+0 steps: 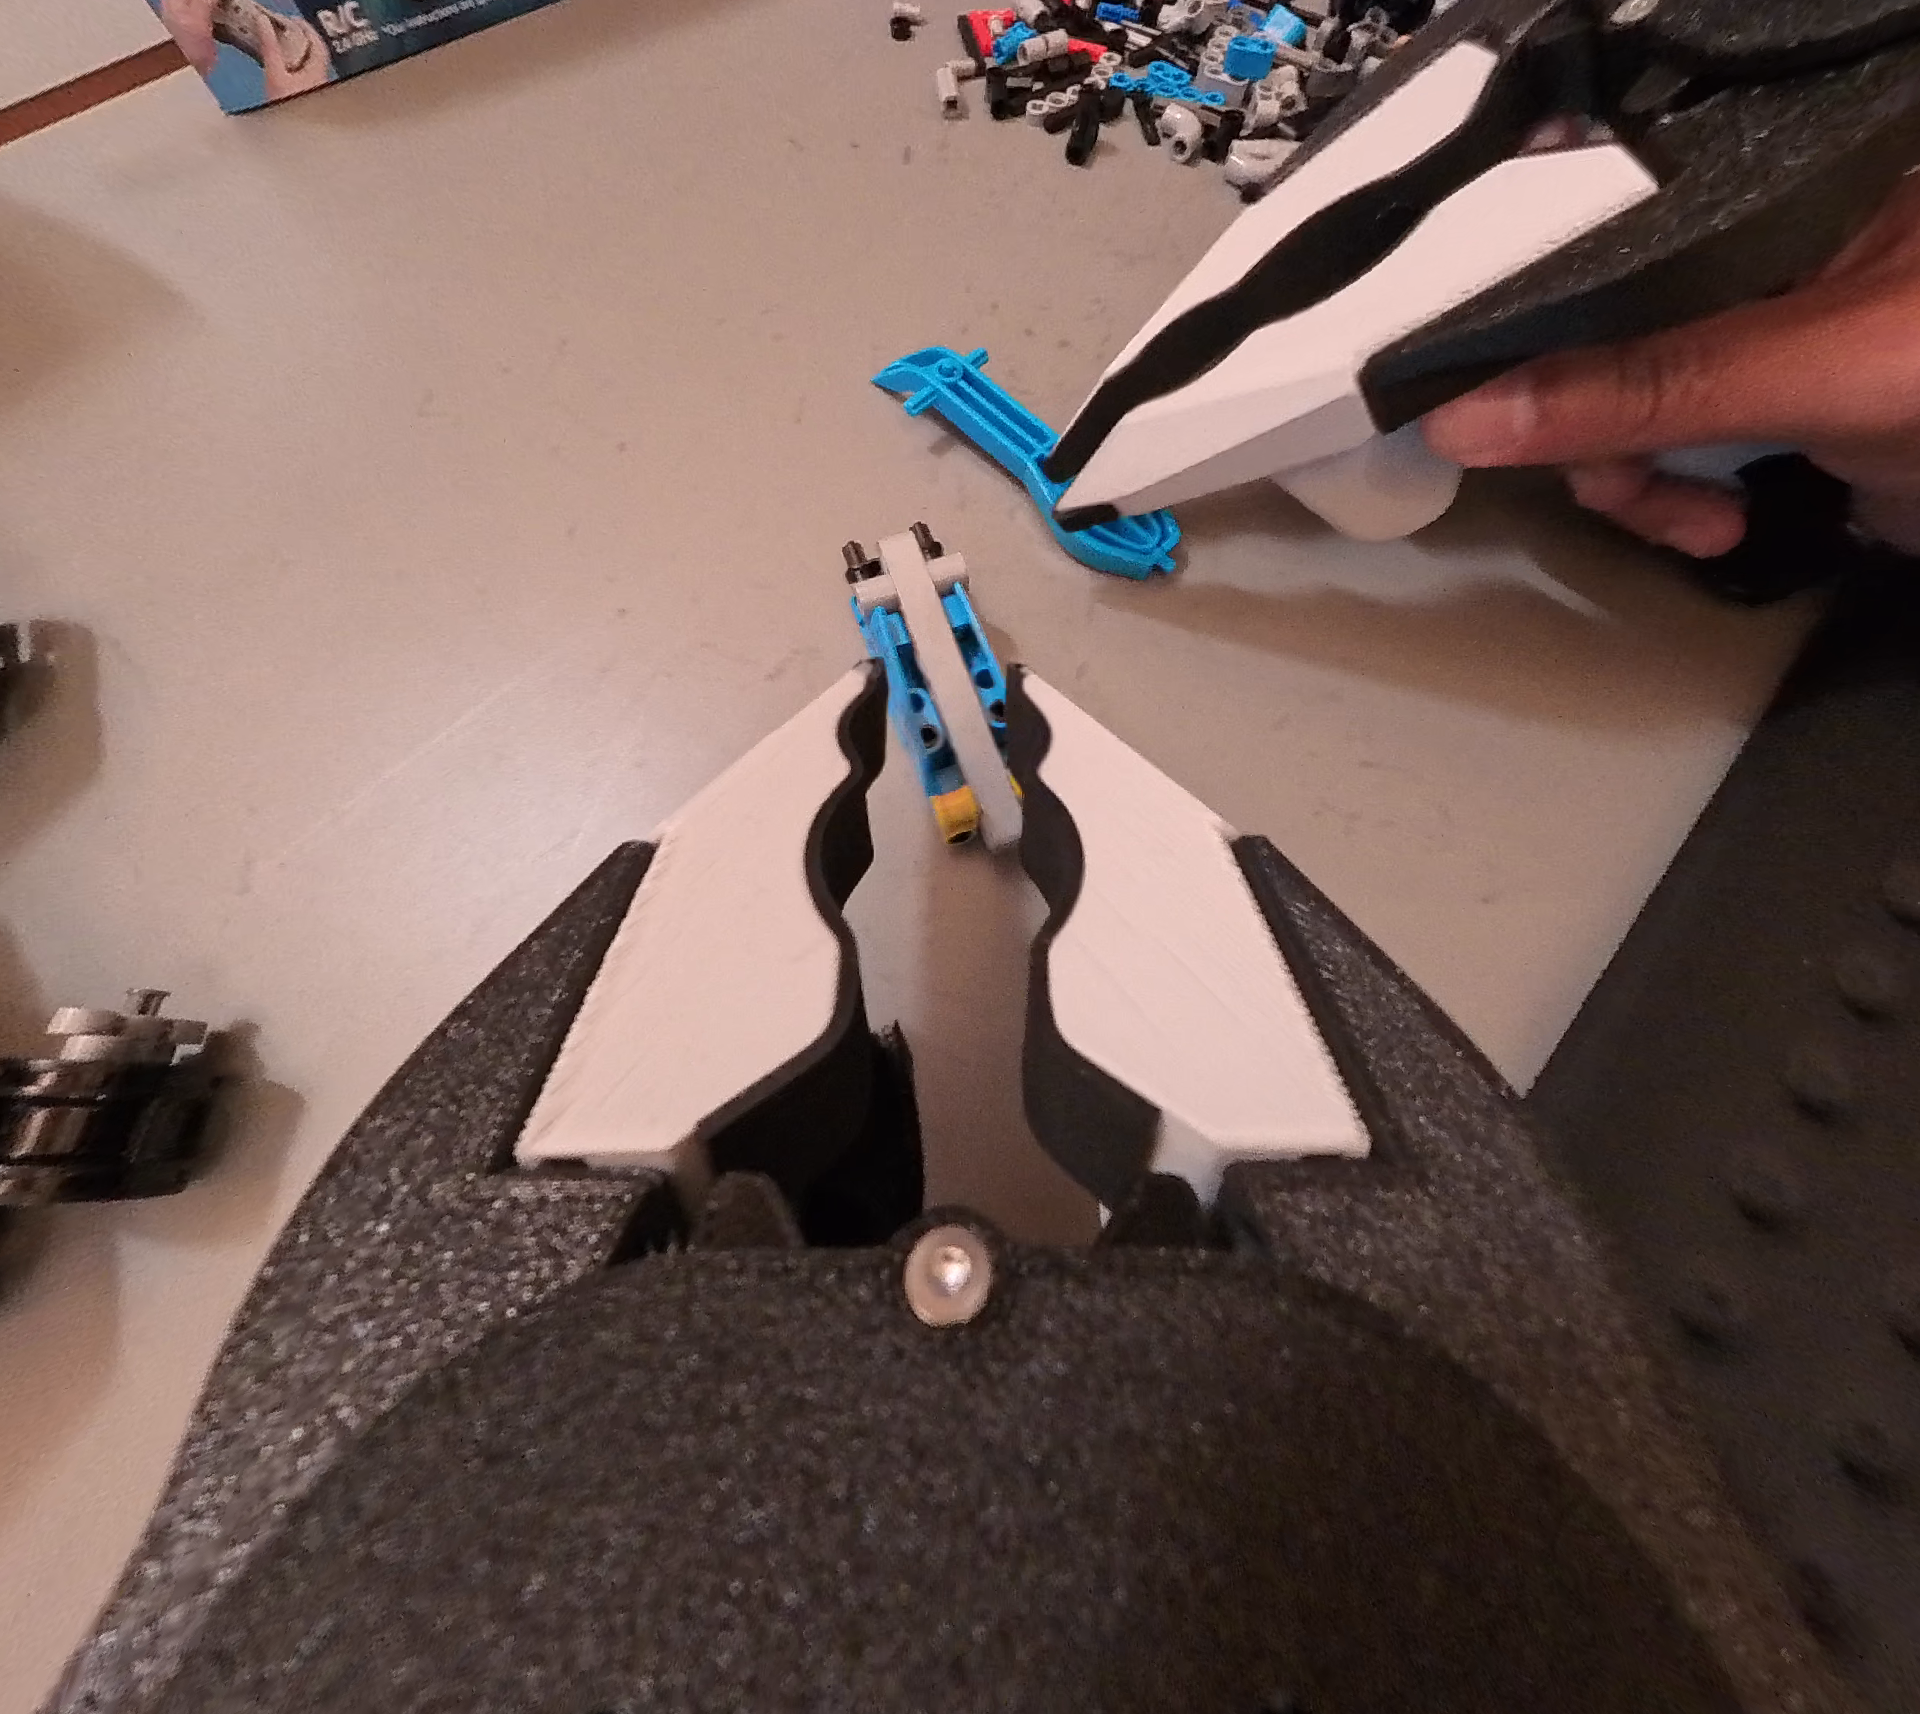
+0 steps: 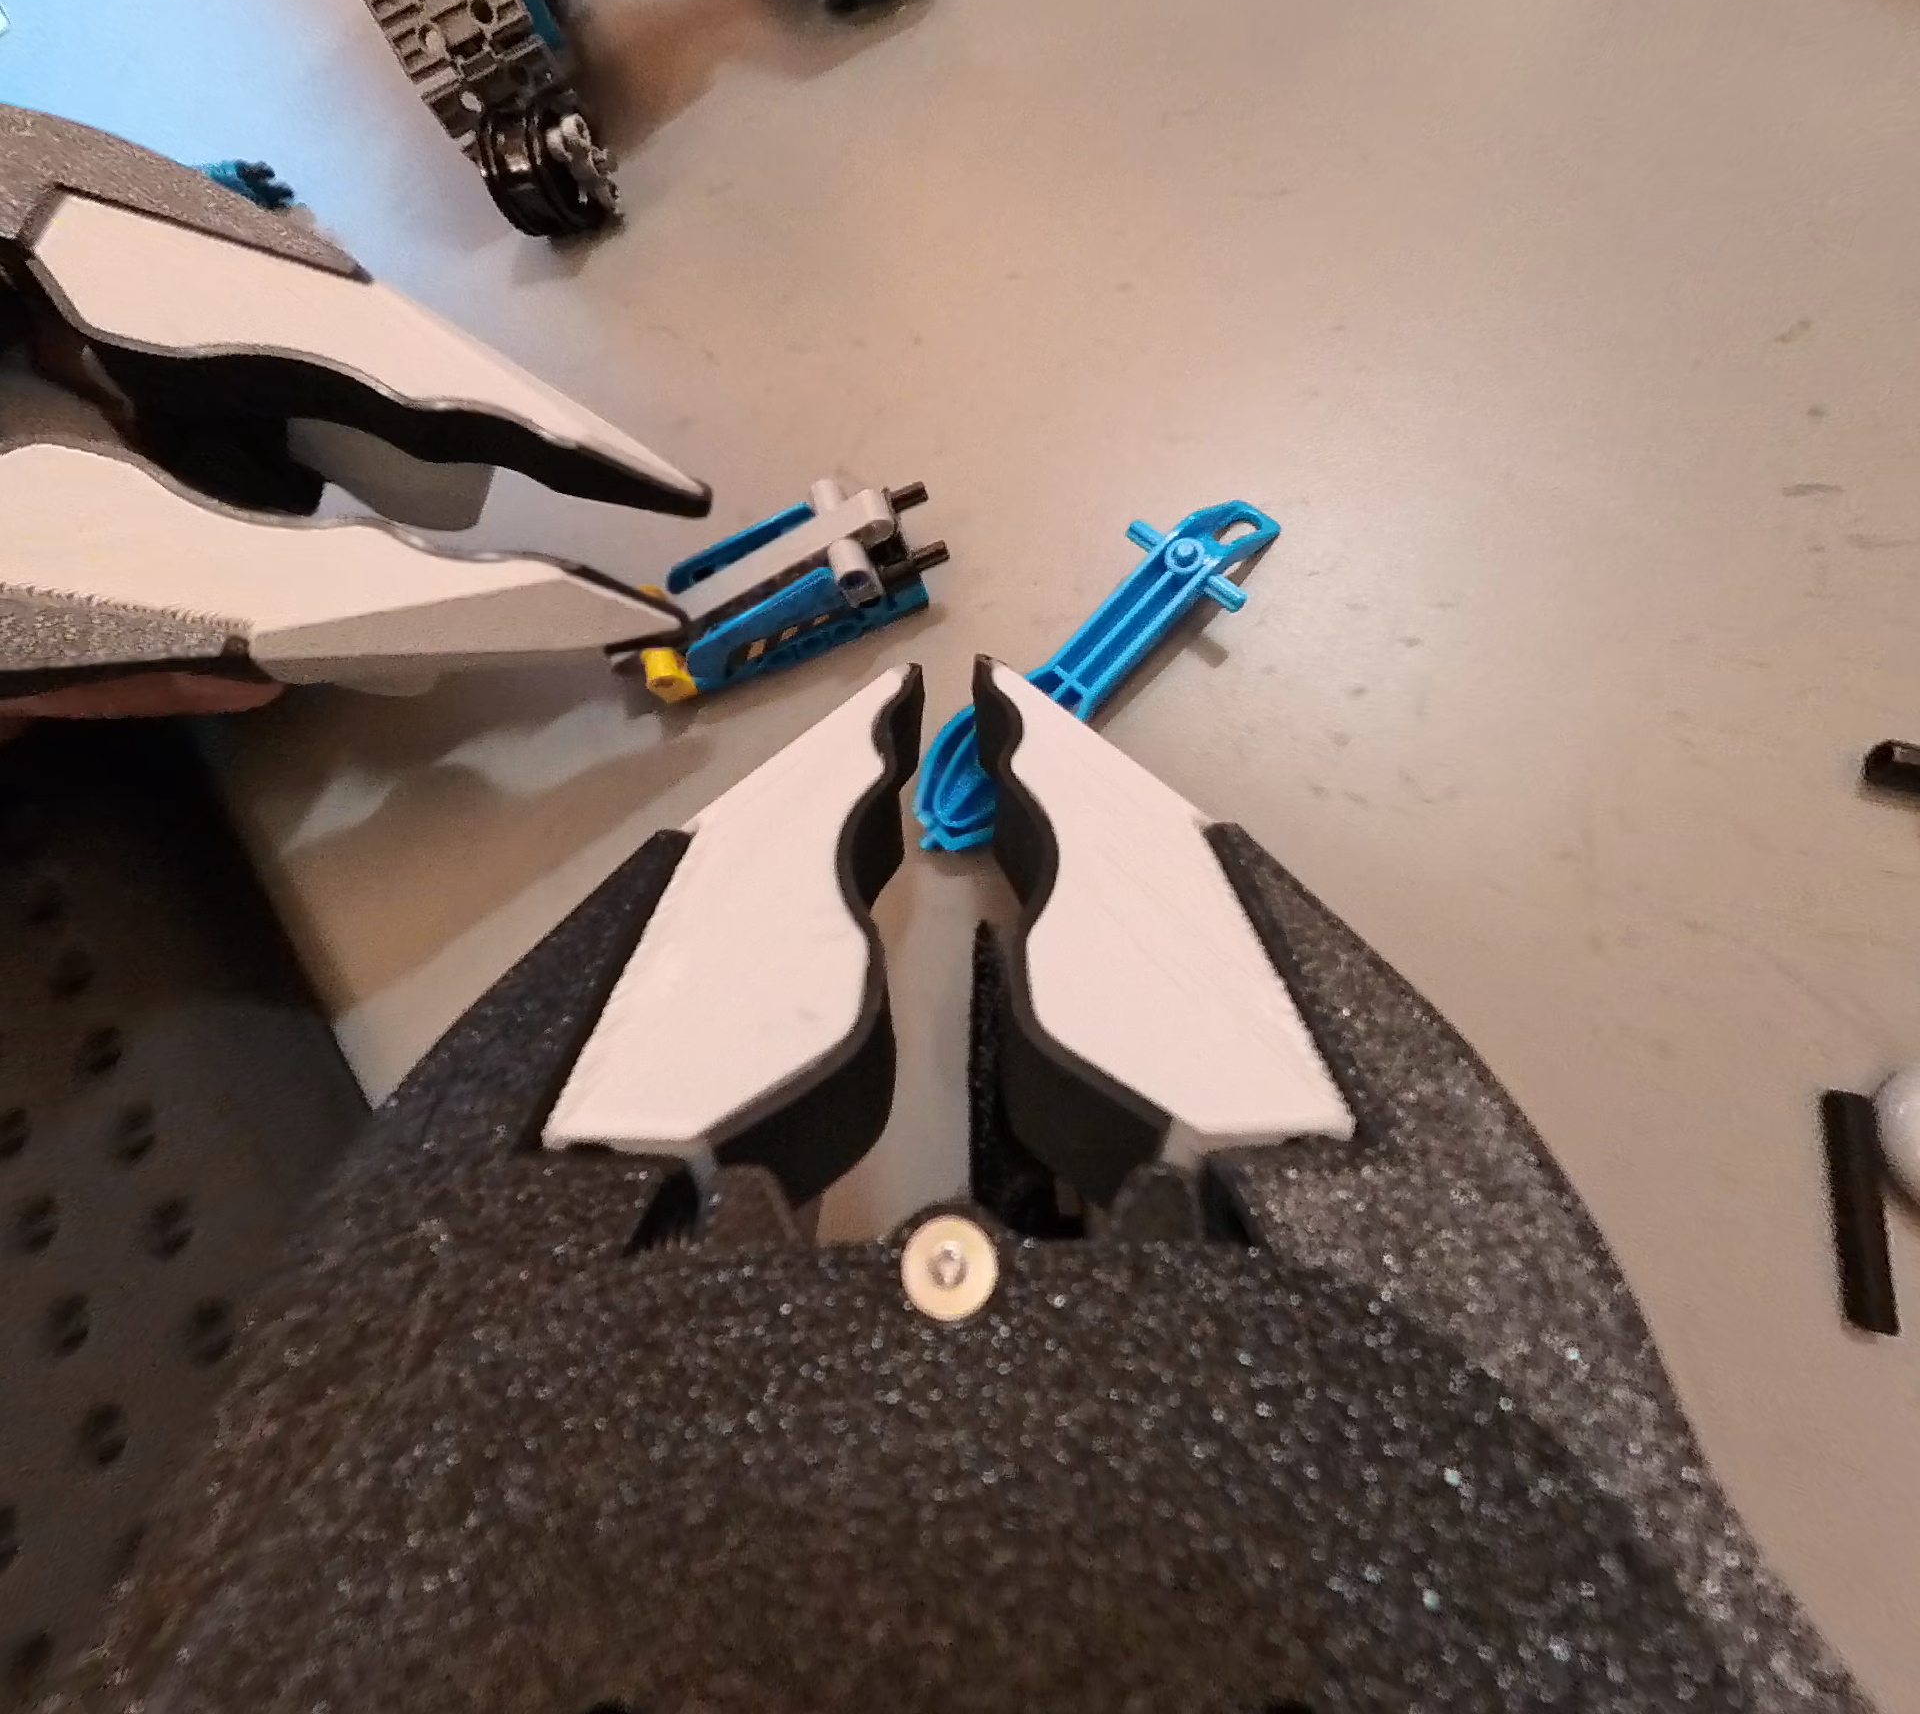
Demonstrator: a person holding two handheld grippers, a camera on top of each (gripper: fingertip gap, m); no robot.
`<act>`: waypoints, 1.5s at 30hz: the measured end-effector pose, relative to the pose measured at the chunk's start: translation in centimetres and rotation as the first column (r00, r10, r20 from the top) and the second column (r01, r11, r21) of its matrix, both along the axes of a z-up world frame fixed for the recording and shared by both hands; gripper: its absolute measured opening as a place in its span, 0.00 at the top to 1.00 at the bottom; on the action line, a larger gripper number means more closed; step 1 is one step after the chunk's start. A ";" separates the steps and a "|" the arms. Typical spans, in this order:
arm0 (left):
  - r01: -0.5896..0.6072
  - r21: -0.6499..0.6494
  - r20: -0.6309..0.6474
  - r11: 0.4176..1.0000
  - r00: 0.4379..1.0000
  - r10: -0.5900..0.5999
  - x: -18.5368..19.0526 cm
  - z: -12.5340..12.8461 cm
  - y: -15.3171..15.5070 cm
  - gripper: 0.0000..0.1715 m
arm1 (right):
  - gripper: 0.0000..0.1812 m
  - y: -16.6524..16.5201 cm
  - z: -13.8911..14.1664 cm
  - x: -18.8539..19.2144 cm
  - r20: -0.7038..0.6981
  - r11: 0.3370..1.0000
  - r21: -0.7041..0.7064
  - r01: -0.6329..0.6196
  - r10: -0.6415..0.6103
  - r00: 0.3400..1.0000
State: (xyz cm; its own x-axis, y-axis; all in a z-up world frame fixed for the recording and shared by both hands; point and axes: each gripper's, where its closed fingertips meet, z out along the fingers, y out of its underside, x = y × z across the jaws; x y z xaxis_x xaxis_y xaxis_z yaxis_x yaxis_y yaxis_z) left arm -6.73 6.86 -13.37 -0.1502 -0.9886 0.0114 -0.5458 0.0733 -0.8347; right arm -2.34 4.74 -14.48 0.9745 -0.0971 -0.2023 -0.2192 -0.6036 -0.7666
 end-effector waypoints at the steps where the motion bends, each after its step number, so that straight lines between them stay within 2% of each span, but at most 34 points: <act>1: 0.012 -0.003 -0.008 1.000 1.000 -0.012 0.0 -0.1 -0.3 0.87 | 0.96 0.1 -0.1 -0.2 0.004 1.000 -0.004 -0.008 0.008 1.000; 5: 0.030 0.023 -0.105 0.999 0.994 -0.028 0.1 -1.8 -0.6 0.80 | 0.96 0.3 -0.3 -0.6 0.013 1.000 -0.013 -0.019 0.019 1.000; 9: 0.016 0.037 -0.145 0.999 0.989 -0.011 -0.2 -2.4 -0.1 0.84 | 0.96 -0.1 0.3 0.7 0.061 1.000 0.008 0.028 -0.028 0.998; 10: 0.011 0.013 -0.121 1.000 0.993 -0.010 -0.3 -2.0 0.0 0.84 | 0.96 -0.2 0.8 1.1 0.060 0.998 0.034 0.043 -0.045 0.997; 12: 0.063 -0.167 -0.017 0.984 0.998 -0.067 -0.5 0.2 -0.8 0.85 | 0.95 -0.5 1.7 2.0 0.042 0.994 0.080 0.073 -0.077 0.996; 14: 0.141 -0.374 0.106 0.917 0.988 -0.109 -1.0 3.0 -1.4 0.85 | 0.96 -0.9 2.1 2.9 0.030 0.990 0.100 0.104 -0.107 0.994; 17: 0.213 -0.548 0.198 0.809 0.973 -0.121 -1.7 5.2 -1.3 0.85 | 0.96 -1.1 2.6 3.1 -0.036 0.984 0.140 0.114 -0.110 0.993; 20: 0.322 -0.675 0.307 0.664 0.941 -0.144 -2.4 7.8 -1.8 0.85 | 0.95 -0.3 4.7 0.9 -0.149 0.965 0.259 0.038 0.001 0.989; 22: 0.394 -0.746 0.378 0.537 0.914 -0.145 -3.1 9.5 -2.0 0.85 | 0.95 -0.1 6.7 -0.5 -0.213 0.929 0.370 -0.003 0.088 0.973; 24: 0.443 -0.800 0.434 0.404 0.893 -0.120 -3.6 10.9 -1.6 0.86 | 0.97 -0.4 8.8 -1.0 -0.334 0.880 0.475 0.001 0.179 0.925; 25: 0.454 -0.816 0.449 0.357 0.888 -0.102 -3.7 11.3 -1.3 0.85 | 0.97 -0.7 9.8 -1.0 -0.407 0.852 0.523 0.022 0.227 0.885; 27: 0.478 -0.833 0.476 0.277 0.876 -0.079 -4.0 12.0 -0.8 0.85 | 0.96 -1.5 12.1 -1.0 -0.505 0.779 0.624 0.063 0.341 0.793; 29: 0.492 -0.840 0.494 0.226 0.868 -0.053 -4.2 12.5 -0.3 0.85 | 0.96 -1.9 13.4 -1.5 -0.540 0.735 0.674 0.072 0.423 0.727; 32: 0.492 -0.848 0.494 0.197 0.868 -0.042 -4.1 12.5 -0.1 0.85 | 0.94 -1.8 13.8 -3.0 -0.499 0.724 0.690 0.005 0.469 0.729; 36: 0.490 -0.852 0.491 0.184 0.870 -0.043 -4.1 12.4 -0.1 0.85 | 0.92 -1.4 13.3 -4.5 -0.340 0.731 0.675 -0.105 0.434 0.835; 38: 0.489 -0.851 0.490 0.192 0.870 -0.044 -4.1 12.4 -0.1 0.85 | 0.92 -1.1 12.7 -4.9 -0.290 0.748 0.649 -0.138 0.412 0.864; 43: 0.484 -0.853 0.484 0.196 0.874 -0.049 -3.9 12.2 -0.2 0.86 | 0.77 -0.3 11.7 -5.5 -0.350 0.779 0.612 -0.136 0.421 0.837; 45: 0.482 -0.854 0.483 0.195 0.874 -0.049 -3.9 12.2 -0.2 0.85 | 0.75 -0.1 11.3 -5.7 -0.366 0.795 0.591 -0.140 0.419 0.831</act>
State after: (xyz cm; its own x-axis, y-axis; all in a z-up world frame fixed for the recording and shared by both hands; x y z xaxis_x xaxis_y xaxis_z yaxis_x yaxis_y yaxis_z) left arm -10.65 6.63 -1.17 -0.6088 -0.1739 0.7741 -0.3985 -0.7766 -0.4879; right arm -8.00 4.61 -3.21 0.7143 0.4200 -0.5598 -0.5103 -0.2347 -0.8273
